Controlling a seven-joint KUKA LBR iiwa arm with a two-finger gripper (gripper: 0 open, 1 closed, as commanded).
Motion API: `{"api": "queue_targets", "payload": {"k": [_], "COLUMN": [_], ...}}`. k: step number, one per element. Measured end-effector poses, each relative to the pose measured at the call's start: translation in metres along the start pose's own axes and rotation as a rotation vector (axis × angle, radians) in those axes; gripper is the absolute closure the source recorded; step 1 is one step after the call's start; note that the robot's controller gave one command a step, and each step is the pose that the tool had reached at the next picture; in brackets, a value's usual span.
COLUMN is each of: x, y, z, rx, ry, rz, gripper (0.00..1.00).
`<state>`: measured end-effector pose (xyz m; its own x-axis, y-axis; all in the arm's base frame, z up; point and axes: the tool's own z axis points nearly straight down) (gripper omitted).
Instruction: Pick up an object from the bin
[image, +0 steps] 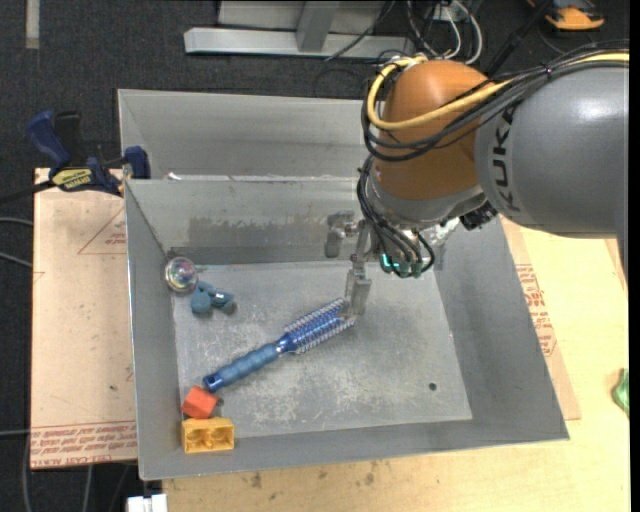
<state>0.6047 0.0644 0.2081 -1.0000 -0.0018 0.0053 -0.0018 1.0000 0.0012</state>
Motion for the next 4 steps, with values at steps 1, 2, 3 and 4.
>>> {"api": "queue_targets", "payload": {"k": [1, 2, 3, 4], "x": [0.059, 0.058, 0.046, 0.059], "y": [0.035, 0.034, 0.02, 0.02], "z": [0.142, 0.139, 0.026, -0.074], "rx": [0.0, 0.0, 0.001, 0.001], "ry": [-0.001, -0.005, -0.015, -0.015], "rz": [-0.18, -0.177, -0.168, -0.155], "gripper": [0.0, 1.0, 1.0, 1.0]}}
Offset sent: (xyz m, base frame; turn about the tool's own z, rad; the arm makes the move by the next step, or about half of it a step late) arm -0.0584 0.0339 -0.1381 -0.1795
